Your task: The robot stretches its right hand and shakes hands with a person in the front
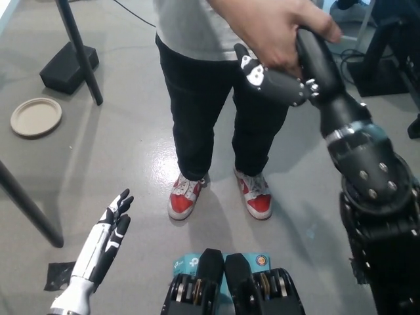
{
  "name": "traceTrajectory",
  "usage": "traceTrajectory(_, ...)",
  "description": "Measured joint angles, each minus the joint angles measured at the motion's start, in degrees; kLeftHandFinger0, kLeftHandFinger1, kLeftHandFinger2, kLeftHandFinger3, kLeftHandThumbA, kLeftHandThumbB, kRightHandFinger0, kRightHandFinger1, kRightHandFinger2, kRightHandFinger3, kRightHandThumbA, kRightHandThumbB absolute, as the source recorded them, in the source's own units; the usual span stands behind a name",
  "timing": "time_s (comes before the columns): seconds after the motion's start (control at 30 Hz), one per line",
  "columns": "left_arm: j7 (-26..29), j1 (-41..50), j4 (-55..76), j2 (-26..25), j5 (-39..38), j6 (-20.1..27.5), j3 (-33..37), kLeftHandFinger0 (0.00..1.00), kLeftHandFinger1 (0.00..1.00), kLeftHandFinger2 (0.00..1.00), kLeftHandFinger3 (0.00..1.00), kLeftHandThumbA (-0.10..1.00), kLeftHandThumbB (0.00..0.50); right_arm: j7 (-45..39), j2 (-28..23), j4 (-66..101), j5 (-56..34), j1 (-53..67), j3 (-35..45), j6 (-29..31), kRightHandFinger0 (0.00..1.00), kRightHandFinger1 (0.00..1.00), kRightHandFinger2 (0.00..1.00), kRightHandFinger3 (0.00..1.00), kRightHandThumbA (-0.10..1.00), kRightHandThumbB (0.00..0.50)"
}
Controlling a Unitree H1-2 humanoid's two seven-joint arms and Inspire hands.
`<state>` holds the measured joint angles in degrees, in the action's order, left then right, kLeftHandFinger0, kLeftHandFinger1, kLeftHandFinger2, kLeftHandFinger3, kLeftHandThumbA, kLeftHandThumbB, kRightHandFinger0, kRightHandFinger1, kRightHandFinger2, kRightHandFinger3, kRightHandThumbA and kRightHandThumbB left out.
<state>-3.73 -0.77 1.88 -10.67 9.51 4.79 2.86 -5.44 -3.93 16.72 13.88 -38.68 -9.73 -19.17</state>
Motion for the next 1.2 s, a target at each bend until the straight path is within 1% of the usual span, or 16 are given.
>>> traceTrajectory(0.07, 0.0, 0.01, -0.21, 0.0, 0.01, 0.0, 0.0, 1.0, 1.0, 1.0, 1.0, 1.0, 0.153, -0.34, 0.0, 2.93, 0.0, 0.81, 0.0, -0.81, 1.0, 1.0, 1.0, 1.0, 0.48, 0.477)
traceTrajectory(0.1, 0.0, 0.01, -0.35, 0.0, 0.02, 0.0, 0.0, 1.0, 1.0, 1.0, 1.0, 1.0, 0.152, -0.83, -0.01, 5.68, -0.03, 1.46, 0.01, -1.77, 1.0, 1.0, 1.0, 1.0, 0.47, 0.485)
traceTrajectory(0.2, -0.01, -0.01, -0.33, -0.02, 0.03, 0.02, 0.0, 1.0, 1.0, 1.0, 1.0, 1.0, 0.147, -2.16, -0.08, 10.21, -0.49, 1.87, 0.44, -4.07, 1.0, 1.0, 1.0, 1.0, 0.53, 0.488)
traceTrajectory(0.3, -0.01, -0.02, -0.15, -0.15, 0.04, 0.03, -0.03, 1.0, 1.0, 1.0, 1.0, 1.0, 0.153, -3.5, -0.18, 10.32, -0.52, 0.81, 0.93, -5.74, 1.0, 1.0, 1.0, 1.0, 0.54, 0.46)
traceTrajectory(0.33, -0.02, -0.03, -0.14, -0.21, 0.06, 0.03, -0.04, 1.0, 1.0, 1.0, 1.0, 1.0, 0.158, -3.75, -0.27, 8.26, -0.56, 0.0, 0.91, -6.06, 1.0, 1.0, 1.0, 1.0, 0.59, 0.462)
traceTrajectory(0.4, -0.02, -0.13, -0.14, -0.23, 0.12, 0.03, -0.03, 1.0, 1.0, 1.0, 1.0, 1.0, 0.167, -3.9, -0.44, 2.86, -0.54, -1.14, 0.66, -6.19, 1.0, 1.0, 1.0, 1.0, 0.62, 0.474)
traceTrajectory(0.43, -0.02, -0.18, -0.14, -0.22, 0.11, 0.03, -0.02, 1.0, 1.0, 1.0, 1.0, 1.0, 0.177, -3.9, -0.54, 0.42, -0.47, -1.52, 0.52, -6.17, 1.0, 1.0, 1.0, 1.0, 0.62, 0.46)
traceTrajectory(0.57, -0.01, -0.22, -0.17, -0.23, 0.11, 0.01, -0.03, 1.0, 1.0, 1.0, 1.0, 1.0, 0.182, -3.87, -0.52, -12.9, -0.15, -2.73, -0.22, -5.95, 1.0, 1.0, 1.0, 1.0, 0.61, 0.446)
traceTrajectory(0.67, -0.02, -0.23, -0.17, -0.23, 0.12, -0.01, -0.02, 1.0, 1.0, 1.0, 1.0, 1.0, 0.157, -3.81, -0.39, -22.43, -0.04, -3.81, -0.48, -5.66, 1.0, 1.0, 1.0, 1.0, 0.62, 0.494)
traceTrajectory(0.77, -0.02, -0.24, -0.17, -0.23, 0.11, -0.07, -0.02, 1.0, 1.0, 1.0, 1.0, 1.0, 0.158, -3.55, -0.24, -32.23, 0.13, -5.83, -0.54, -4.63, 1.0, 1.0, 1.0, 1.0, 0.62, 0.48)
traceTrajectory(0.8, -0.02, -0.25, -0.16, -0.23, 0.12, -0.08, -0.03, 1.0, 1.0, 1.0, 1.0, 1.0, 0.144, -3.32, -0.16, -36.03, 0.24, -6.72, -0.56, -4.0, 1.0, 1.0, 1.0, 1.0, 0.62, 0.478)
traceTrajectory(0.87, -0.03, -0.41, -0.07, -0.24, 0.16, -0.08, -0.02, 1.0, 1.0, 1.0, 1.0, 1.0, 0.17, -2.58, 0.06, -41.91, 0.4, -8.8, -0.61, -2.68, 1.0, 1.0, 1.0, 1.0, 0.65, 0.5)
traceTrajectory(0.9, -0.03, -0.65, 0.01, -0.24, 0.22, -0.08, -0.02, 1.0, 1.0, 1.0, 1.0, 1.0, 0.17, -2.15, 0.11, -44.21, 0.49, -9.59, -0.63, -1.97, 1.0, 1.0, 1.0, 1.0, 0.64, 0.491)
traceTrajectory(1.1, -0.06, -2.07, 0.22, -0.4, 0.31, -0.1, -0.03, 1.0, 1.0, 1.0, 1.0, 1.0, 0.17, -0.78, 0.52, -47.4, 0.6, -10.86, -0.76, 0.75, 1.0, 1.0, 1.0, 1.0, 0.64, 0.5)
traceTrajectory(1.13, -0.08, -2.22, 0.25, -0.4, 0.3, -0.1, -0.02, 1.0, 1.0, 1.0, 1.0, 1.0, 0.16, -0.66, 0.57, -47.39, 0.62, -10.86, -0.87, 1.24, 1.0, 1.0, 1.0, 1.0, 0.65, 0.5)
traceTrajectory(1.2, -0.14, -2.22, 0.3, -0.4, 0.31, -0.1, 0.01, 1.0, 1.0, 1.0, 1.0, 1.0, 0.15, -0.6, 0.52, -46.37, 0.62, -10.6, -0.99, 1.59, 1.0, 1.0, 1.0, 1.0, 0.73, 0.5)
